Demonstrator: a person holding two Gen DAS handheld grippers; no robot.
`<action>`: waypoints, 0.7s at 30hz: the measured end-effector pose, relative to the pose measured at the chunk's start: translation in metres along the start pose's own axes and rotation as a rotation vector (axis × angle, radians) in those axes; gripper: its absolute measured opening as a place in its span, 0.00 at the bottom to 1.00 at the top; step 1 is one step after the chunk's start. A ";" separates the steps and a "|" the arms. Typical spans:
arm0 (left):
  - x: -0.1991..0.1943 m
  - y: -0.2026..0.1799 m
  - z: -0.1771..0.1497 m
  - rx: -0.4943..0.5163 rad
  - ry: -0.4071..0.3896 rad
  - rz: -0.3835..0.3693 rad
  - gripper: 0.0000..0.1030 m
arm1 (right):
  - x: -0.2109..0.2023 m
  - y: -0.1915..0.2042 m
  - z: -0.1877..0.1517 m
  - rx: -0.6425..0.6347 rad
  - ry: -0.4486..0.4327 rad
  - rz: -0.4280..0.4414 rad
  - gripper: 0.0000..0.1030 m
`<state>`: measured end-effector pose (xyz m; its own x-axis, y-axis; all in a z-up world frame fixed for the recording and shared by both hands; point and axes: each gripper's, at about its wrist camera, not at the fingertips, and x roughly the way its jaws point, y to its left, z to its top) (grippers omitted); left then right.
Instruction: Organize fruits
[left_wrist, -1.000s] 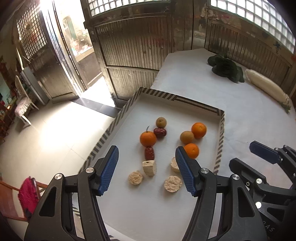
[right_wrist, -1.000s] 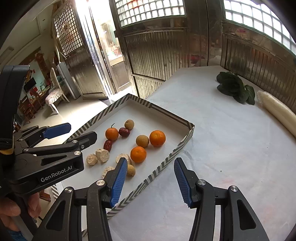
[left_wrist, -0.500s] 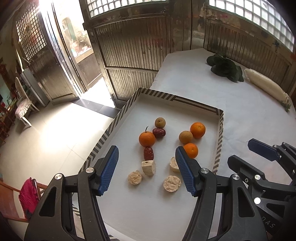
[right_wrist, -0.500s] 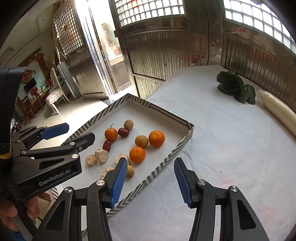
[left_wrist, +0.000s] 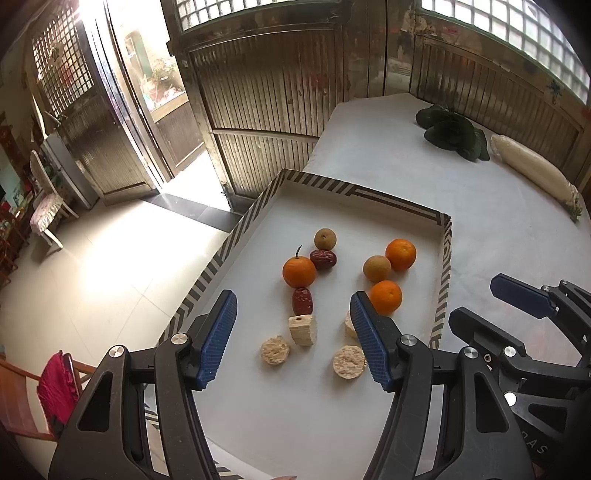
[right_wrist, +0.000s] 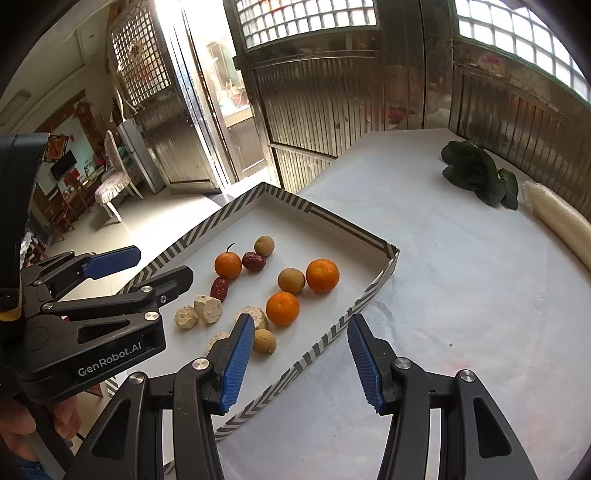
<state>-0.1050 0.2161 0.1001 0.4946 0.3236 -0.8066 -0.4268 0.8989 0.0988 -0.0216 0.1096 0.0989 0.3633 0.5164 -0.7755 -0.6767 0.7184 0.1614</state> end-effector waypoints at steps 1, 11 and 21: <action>0.000 0.001 0.000 -0.002 0.002 -0.002 0.62 | 0.001 0.001 0.000 -0.002 0.000 -0.001 0.49; 0.002 0.006 -0.001 -0.001 0.002 -0.006 0.62 | 0.005 0.004 0.001 -0.004 0.007 0.006 0.49; 0.001 0.001 0.001 0.017 -0.030 -0.045 0.62 | 0.004 -0.005 -0.003 0.034 -0.002 -0.009 0.49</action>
<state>-0.1040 0.2177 0.1001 0.5359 0.2912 -0.7925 -0.3912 0.9175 0.0726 -0.0184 0.1064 0.0925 0.3704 0.5110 -0.7757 -0.6511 0.7384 0.1755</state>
